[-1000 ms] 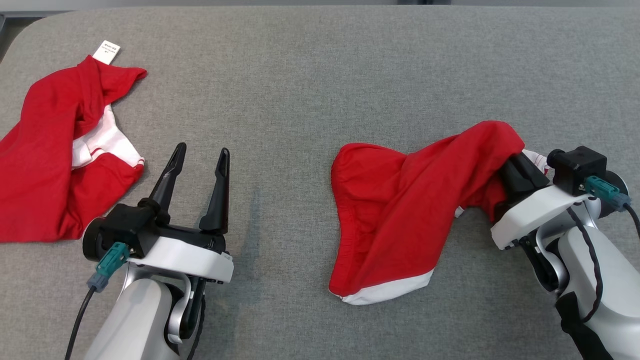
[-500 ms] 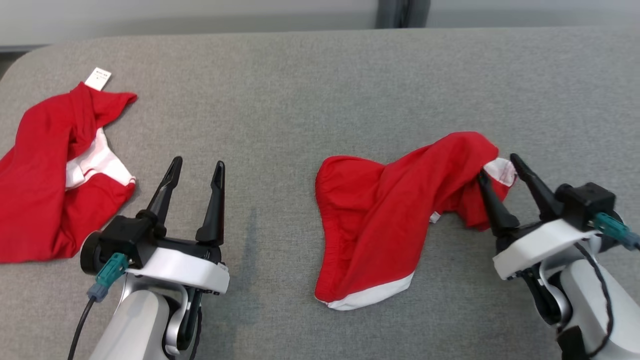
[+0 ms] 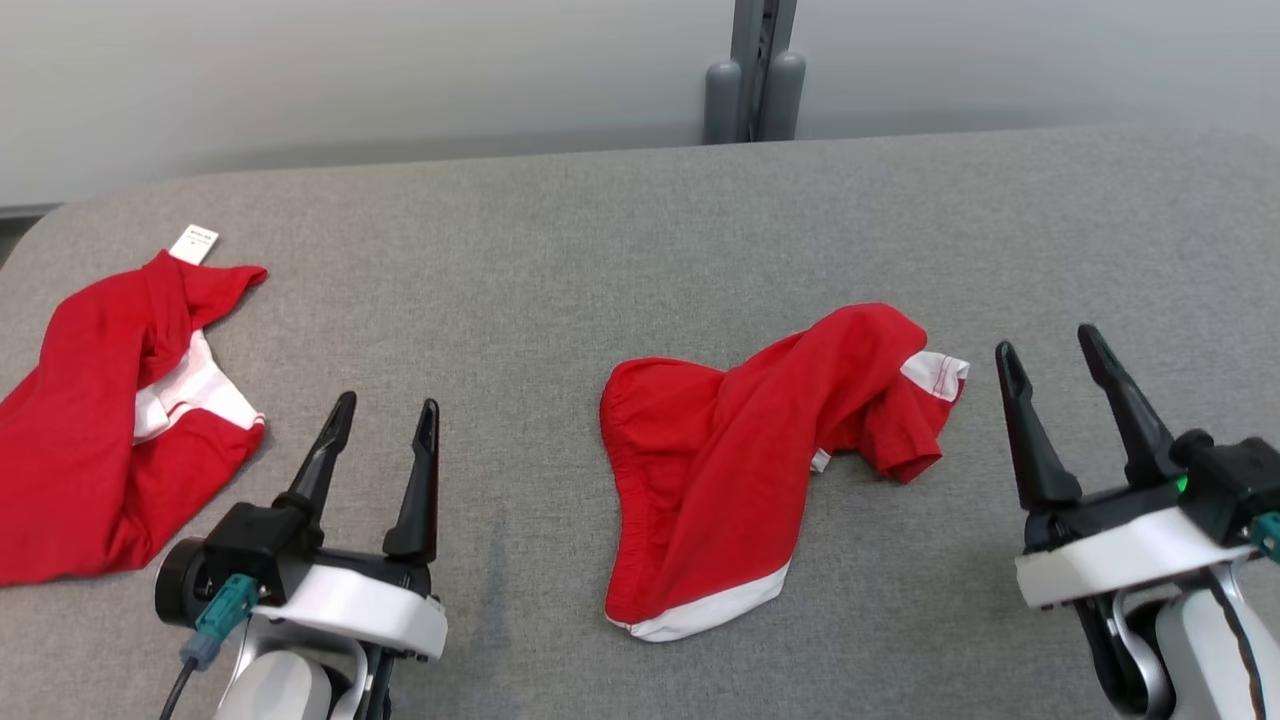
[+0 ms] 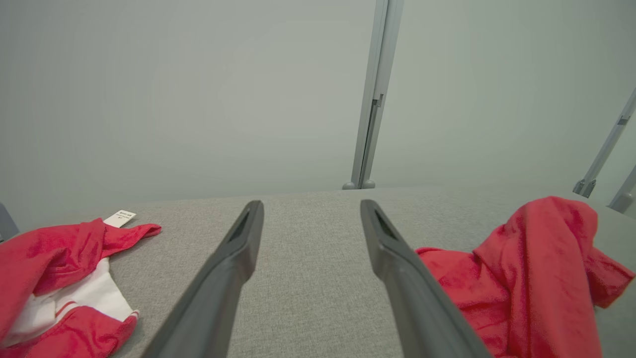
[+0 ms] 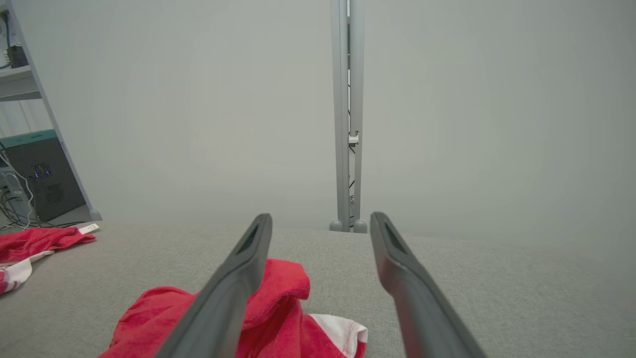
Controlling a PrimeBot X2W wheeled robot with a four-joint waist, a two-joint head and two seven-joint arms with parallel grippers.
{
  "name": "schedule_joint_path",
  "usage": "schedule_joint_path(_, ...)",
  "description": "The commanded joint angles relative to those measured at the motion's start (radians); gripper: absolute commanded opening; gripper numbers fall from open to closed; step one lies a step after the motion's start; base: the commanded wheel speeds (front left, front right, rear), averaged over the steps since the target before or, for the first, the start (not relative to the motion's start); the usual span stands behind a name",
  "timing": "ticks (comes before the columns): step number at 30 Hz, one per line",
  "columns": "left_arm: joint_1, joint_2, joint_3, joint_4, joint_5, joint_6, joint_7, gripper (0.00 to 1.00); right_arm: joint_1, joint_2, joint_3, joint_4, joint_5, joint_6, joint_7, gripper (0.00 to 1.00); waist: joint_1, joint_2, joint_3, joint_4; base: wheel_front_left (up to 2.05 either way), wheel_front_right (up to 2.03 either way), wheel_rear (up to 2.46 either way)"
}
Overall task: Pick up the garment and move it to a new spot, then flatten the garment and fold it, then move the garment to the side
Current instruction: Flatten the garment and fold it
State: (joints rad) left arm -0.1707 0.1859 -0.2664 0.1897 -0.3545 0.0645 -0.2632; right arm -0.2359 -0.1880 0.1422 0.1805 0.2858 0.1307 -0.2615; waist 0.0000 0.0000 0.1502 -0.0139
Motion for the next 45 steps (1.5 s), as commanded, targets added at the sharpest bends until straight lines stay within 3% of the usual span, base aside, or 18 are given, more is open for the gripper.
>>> schedule_joint_path(1, 0.008, 0.006, 0.001, -0.004, -0.002, 0.006, -0.001, 1.0, 0.014, -0.003, -0.004, -0.004, -0.008, 0.0, -0.005, 1.0, 0.0, 0.0, -0.015, -0.007, 0.0, 0.0, 0.0)
schedule_joint_path(21, 0.067, 0.022, -0.017, -0.043, -0.003, 0.032, 0.019, 1.0, 0.119, 0.035, -0.06, -0.048, -0.033, 0.0, 0.021, 1.0, 0.0, 0.0, -0.038, -0.011, 0.0, 0.0, 0.0)
schedule_joint_path(25, 0.047, 0.025, -0.067, -0.052, -0.003, -0.007, 0.079, 1.0, 0.112, 0.038, -0.058, -0.048, -0.035, 0.0, 0.019, 1.0, 0.0, 0.0, -0.03, -0.01, 0.0, 0.0, 0.0)
schedule_joint_path(31, 0.042, 0.02, -0.21, -0.064, -0.01, -0.105, 0.278, 1.0, 0.099, 0.042, -0.045, -0.039, -0.026, 0.0, 0.019, 1.0, 0.0, 0.0, -0.005, -0.017, 0.0, 0.0, 0.0)
schedule_joint_path(37, 0.036, 0.017, -0.306, -0.029, -0.007, -0.142, 0.414, 1.0, 0.082, 0.048, -0.028, -0.024, -0.011, 0.0, 0.013, 1.0, 0.0, 0.0, 0.023, -0.042, 0.0, 0.0, 0.0)
schedule_joint_path(43, 0.011, 0.027, -0.336, 0.022, 0.008, -0.14, 0.472, 1.0, 0.07, 0.053, -0.026, -0.012, 0.0, 0.0, 0.006, 1.0, 0.0, 0.0, 0.042, -0.065, 0.0, 0.0, 0.0)
schedule_joint_path(45, -0.006, 0.021, -0.341, 0.016, 0.005, -0.15, 0.463, 0.0, 0.066, 0.054, -0.029, -0.007, 0.006, 0.0, 0.004, 1.0, 0.0, 0.0, 0.047, -0.071, 0.0, 0.0, 0.0)
